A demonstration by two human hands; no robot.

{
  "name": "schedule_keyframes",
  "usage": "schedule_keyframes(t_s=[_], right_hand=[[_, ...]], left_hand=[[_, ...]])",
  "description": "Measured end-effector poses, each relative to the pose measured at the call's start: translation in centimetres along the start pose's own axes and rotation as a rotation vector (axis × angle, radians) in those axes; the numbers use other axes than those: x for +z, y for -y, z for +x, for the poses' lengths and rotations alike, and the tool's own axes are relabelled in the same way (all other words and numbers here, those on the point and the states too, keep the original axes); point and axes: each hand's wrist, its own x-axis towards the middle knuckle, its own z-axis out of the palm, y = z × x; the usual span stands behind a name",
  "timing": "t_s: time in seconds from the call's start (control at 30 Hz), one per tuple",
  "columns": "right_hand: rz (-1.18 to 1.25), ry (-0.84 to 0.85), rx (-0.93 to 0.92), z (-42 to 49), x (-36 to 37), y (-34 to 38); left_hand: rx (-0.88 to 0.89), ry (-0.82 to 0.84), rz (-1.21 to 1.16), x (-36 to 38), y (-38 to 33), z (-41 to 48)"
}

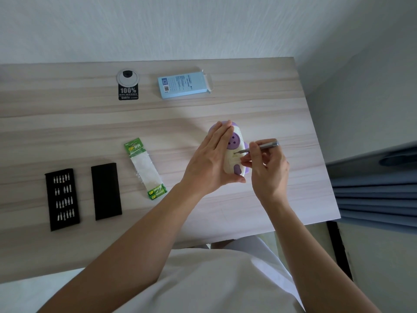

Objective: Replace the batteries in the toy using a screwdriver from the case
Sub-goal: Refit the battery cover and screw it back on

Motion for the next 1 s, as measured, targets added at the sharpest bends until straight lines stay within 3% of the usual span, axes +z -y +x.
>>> schedule_keyframes(t_s=[1.0], right_hand=[[-0.154,-0.012,-0.143,0.56,-0.24,0.06]], left_hand=[[-0.059,0.026,-0.034,-0.20,-0.47,0.00]])
